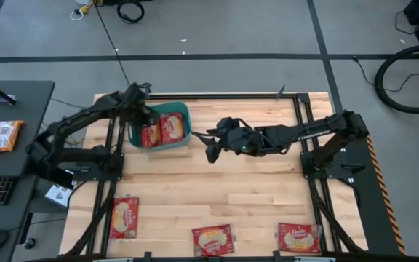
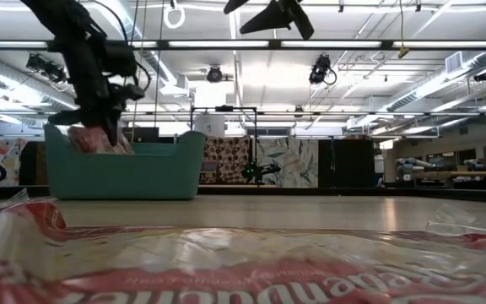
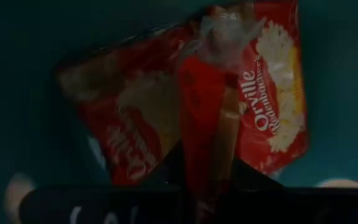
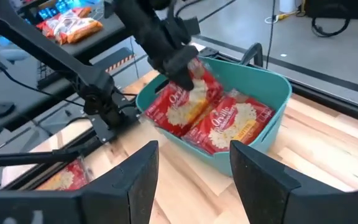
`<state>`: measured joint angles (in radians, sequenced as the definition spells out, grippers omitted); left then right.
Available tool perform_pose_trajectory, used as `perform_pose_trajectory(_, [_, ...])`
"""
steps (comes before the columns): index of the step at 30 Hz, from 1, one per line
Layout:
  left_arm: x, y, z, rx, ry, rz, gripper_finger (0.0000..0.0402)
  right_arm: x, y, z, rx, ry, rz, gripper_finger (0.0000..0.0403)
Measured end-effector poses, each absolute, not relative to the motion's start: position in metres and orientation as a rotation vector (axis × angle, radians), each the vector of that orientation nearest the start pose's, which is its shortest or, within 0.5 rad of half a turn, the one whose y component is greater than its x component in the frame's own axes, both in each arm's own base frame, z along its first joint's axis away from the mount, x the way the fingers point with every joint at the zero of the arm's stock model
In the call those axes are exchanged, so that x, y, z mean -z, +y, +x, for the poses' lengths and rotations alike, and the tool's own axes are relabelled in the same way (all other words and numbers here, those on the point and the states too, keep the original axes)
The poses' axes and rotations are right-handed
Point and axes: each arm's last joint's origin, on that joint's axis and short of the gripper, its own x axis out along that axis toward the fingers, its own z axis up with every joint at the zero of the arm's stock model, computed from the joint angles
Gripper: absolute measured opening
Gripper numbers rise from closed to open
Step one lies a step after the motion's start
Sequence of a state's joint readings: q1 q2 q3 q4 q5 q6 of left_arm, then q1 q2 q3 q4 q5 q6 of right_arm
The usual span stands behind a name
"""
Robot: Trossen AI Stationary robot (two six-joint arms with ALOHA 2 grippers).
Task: Sort popcorn bags into baskets
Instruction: Put the popcorn bag into the green bin
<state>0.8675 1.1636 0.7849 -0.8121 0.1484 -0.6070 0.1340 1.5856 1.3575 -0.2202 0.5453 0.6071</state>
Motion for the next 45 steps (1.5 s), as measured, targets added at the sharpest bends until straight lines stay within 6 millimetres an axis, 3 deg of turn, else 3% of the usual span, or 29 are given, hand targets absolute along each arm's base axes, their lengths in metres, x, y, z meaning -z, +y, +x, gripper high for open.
perform_pose_trajectory(6, [-0.207,0.159,0.152,-0.841,0.907,-1.075,0.0047,-0.329,0.043,0.357,0.531,0.271,0.468,0.0201])
perform_pose_trajectory(12, [-0.205,0.157,0.155,-0.905,0.934,-1.014,0.0093,-0.322,0.041,0.355,0.584,0.274,0.525,0.0201])
perform_pose_trajectory(22, [-0.244,0.153,0.160,-0.964,1.015,-0.974,0.0153,-0.320,0.070,0.348,0.527,0.324,0.456,0.0194])
perform_pose_trajectory(31, [-0.249,0.120,0.158,-1.074,1.248,-0.968,0.0140,-0.325,0.101,0.327,0.523,0.346,0.345,0.0164])
perform_pose_trajectory(39, [-0.248,0.092,0.192,-1.191,0.981,-0.908,0.0132,-0.316,0.113,0.314,0.521,0.456,0.278,0.0118])
perform_pose_trajectory(43, [-0.240,0.080,0.197,-1.312,0.857,-0.912,0.0132,-0.311,0.117,0.308,0.515,0.512,0.241,0.0073])
perform_pose_trajectory(45, [-0.237,0.073,0.202,-1.278,0.826,-0.922,0.0132,-0.310,0.122,0.305,0.510,0.526,0.223,0.0043])
